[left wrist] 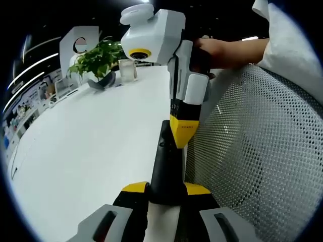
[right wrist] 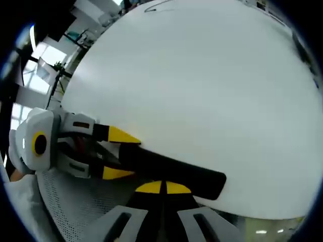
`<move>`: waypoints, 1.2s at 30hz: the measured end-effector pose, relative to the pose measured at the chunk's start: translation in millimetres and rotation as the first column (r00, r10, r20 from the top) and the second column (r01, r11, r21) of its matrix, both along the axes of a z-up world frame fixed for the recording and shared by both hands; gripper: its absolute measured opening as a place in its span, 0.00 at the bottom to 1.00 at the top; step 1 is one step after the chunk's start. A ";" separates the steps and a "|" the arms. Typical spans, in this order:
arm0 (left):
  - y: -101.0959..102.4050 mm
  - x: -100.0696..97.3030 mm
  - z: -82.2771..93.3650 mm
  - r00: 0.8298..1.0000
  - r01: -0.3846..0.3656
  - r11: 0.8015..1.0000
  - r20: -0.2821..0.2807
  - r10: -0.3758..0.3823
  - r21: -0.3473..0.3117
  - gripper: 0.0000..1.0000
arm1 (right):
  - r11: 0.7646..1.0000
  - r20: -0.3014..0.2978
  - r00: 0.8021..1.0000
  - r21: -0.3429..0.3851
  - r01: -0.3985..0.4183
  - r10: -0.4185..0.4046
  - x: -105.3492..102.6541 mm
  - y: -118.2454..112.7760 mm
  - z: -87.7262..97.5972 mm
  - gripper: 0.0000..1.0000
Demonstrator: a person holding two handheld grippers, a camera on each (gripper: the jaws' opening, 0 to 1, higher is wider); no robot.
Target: Press the specified remote control buttons in sequence, fully releasing each button before pressing the next.
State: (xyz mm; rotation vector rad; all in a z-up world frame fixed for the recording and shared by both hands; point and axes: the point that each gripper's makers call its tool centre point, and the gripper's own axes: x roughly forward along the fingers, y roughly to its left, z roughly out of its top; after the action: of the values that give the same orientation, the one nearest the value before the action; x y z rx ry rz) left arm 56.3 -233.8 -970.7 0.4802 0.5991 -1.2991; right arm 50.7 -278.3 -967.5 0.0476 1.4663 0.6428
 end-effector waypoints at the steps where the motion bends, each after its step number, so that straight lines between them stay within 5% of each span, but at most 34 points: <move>1: 0.0 0.0 0.0 1.000 -0.001 1.000 -0.001 0.001 -0.003 0.25 | 1.000 -0.002 1.000 0.004 0.002 -0.002 0.1 0.0 0.5 0.00; 7: -0.2 0.6 0.3 1.000 0.004 1.000 -0.001 -0.004 -0.006 0.25 | 0.989 0.030 0.997 0.129 0.068 -0.072 14.4 10.9 12.8 0.00; 36: -0.6 1.0 1.2 1.000 -0.016 1.000 -0.019 0.016 -0.025 0.25 | 0.996 0.111 0.994 0.084 -0.025 0.016 16.1 14.8 4.3 0.00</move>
State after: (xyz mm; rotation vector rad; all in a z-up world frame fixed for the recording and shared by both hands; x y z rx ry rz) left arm 57.3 -234.4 -969.6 0.4425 0.6007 -1.2958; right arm 66.8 -263.5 -963.2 0.0625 1.3338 0.7140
